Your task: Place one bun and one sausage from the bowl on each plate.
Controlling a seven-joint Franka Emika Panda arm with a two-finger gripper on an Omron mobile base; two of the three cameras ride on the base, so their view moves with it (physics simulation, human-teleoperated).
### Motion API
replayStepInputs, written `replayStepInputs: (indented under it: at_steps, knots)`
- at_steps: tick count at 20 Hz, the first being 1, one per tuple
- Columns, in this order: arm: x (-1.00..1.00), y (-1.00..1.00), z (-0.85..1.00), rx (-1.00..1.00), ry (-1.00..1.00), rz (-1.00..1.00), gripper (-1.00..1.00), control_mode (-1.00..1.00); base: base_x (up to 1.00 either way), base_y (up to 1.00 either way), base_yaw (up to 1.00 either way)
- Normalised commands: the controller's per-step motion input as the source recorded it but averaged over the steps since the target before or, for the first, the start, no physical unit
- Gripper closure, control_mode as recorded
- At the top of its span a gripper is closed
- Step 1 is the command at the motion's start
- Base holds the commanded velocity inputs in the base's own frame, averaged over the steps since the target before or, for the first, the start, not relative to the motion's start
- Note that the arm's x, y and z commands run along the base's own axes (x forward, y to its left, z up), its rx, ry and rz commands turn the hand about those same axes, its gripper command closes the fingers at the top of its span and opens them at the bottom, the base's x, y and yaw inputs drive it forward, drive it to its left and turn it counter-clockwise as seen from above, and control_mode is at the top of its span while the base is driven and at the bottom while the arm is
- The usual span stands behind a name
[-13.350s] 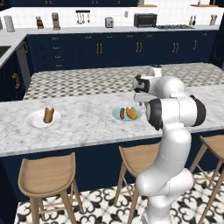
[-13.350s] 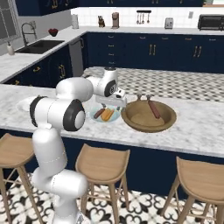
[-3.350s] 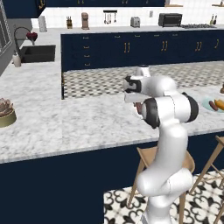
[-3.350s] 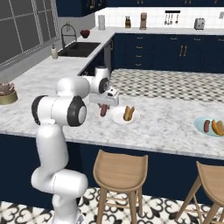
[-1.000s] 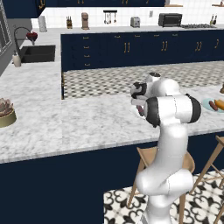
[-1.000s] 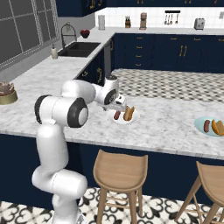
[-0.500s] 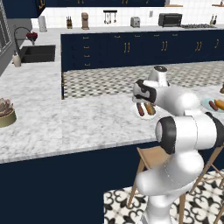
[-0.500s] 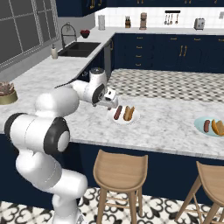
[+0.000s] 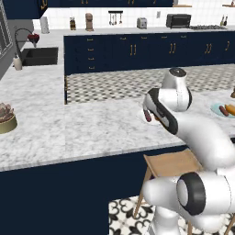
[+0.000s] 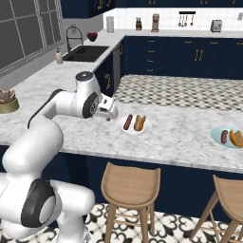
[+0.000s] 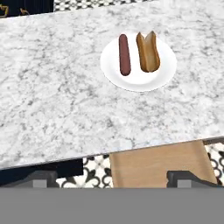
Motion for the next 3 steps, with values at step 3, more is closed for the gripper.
replayStepInputs:
  at_steps: [3]
  knots:
    - [-0.80,0.00,0.35,0.00,-0.11,0.00,-1.00,-1.00,0.00,0.00,0.00]
